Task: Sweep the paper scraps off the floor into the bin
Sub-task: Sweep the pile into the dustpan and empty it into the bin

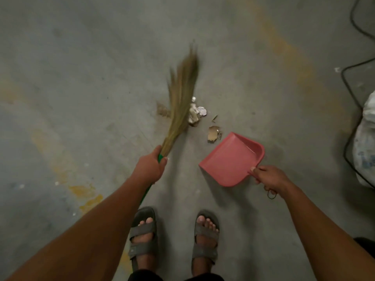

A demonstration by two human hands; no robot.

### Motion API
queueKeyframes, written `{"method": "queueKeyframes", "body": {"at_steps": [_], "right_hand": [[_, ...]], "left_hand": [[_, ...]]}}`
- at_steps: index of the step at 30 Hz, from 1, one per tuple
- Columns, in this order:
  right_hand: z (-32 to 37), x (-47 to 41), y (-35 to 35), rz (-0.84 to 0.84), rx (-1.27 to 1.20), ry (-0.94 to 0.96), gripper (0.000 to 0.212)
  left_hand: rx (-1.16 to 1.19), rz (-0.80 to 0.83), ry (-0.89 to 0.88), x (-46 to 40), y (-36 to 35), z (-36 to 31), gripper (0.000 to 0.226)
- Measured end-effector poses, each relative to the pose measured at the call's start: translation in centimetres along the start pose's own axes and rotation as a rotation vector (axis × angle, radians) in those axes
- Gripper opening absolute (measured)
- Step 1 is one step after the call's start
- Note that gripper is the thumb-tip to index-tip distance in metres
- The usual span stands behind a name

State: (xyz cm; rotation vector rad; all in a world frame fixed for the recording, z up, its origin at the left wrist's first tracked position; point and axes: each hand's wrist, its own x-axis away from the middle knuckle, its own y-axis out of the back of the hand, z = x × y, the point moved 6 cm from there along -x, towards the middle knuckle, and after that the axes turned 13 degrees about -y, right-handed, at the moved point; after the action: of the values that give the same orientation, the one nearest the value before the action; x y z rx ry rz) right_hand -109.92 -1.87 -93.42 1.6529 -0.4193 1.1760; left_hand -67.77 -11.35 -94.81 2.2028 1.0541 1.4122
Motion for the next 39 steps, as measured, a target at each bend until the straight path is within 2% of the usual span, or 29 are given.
{"method": "queueKeyframes", "body": {"at_steps": [4,12,20,24,28,31,39], "right_hand": [[1.2,-0.1,-0.4,0.018,-0.037,0.009,0.033],[1.5,-0.9,-0.6,0.03,-0.021,-0.043,0.035],[0.7,-2.2,1.5,0.004,0.016,0.013,0.038],[1.6,-4.5,2.7,-0.045,0.198,0.044,0.048],[3.1,-7.6,3.6,-0.101,0.401,0.063,0.055],[4.7,-8.9,4.4,-0.128,0.501,0.066,0.069],[9.5,-8.9,6.1,-0.114,0.528,0.173,0.047]], "left_hand": [[0.047,0.035,-0.045,3.8,-3.0,0.9,0.067],[0.246,-0.23,-0.052,7.4,-1.9,1.3,0.063],[0.21,-0.358,0.114,4.4,0.2,6.3,0.062],[0.163,-0.289,0.191,2.3,-0.5,7.9,0.066],[0.082,-0.182,0.156,0.8,-1.7,6.8,0.068],[0.034,-0.134,0.137,0.5,-2.8,6.6,0.068],[-0.063,-0.016,-0.025,0.3,-6.4,4.2,0.067]]}}
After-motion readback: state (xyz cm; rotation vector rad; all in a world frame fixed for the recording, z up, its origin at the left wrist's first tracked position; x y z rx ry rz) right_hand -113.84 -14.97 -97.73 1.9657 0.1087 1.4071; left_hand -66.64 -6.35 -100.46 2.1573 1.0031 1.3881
